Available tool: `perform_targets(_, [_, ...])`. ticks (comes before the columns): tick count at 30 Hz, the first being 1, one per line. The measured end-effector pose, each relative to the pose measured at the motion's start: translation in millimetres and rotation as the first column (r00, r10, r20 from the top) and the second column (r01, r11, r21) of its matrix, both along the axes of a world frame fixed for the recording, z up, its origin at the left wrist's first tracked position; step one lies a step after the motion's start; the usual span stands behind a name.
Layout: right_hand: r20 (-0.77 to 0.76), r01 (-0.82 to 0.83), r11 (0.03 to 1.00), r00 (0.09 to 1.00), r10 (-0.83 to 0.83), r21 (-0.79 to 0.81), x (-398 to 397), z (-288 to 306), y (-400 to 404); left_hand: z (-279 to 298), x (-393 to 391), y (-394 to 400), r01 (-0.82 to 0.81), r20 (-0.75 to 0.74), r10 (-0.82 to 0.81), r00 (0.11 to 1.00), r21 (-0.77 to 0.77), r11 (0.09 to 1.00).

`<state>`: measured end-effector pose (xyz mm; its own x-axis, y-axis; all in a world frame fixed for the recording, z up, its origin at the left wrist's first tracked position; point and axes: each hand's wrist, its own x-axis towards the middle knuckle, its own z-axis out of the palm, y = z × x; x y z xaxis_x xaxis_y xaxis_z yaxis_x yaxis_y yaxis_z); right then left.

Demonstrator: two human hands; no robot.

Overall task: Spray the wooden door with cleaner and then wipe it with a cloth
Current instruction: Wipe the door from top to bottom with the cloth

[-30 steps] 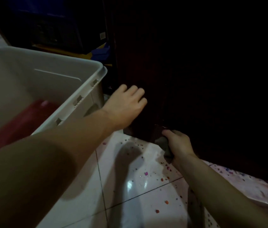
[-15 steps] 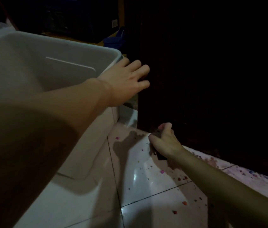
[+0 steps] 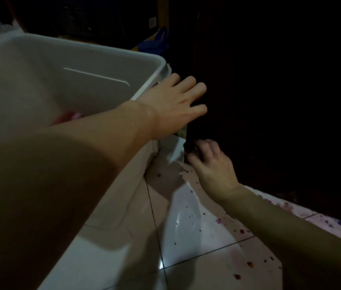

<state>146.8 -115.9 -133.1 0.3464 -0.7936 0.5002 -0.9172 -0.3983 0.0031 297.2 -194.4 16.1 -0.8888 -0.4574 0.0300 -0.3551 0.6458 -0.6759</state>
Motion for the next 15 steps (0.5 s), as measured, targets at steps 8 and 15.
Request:
perform_targets(8, [-0.722, 0.125, 0.966, 0.687, 0.081, 0.228, -30.2, -41.7, -9.3, -2.6, 0.7, -2.2, 0.003, -0.022, -0.002, 1.000, 0.023, 1.000])
perform_targets(15, [-0.770, 0.106, 0.949, 0.614, 0.172, 0.296, -18.4, -26.1, -16.2, -4.0, 1.5, -2.5, 0.013, -0.027, -0.013, 1.000, 0.018, 1.000])
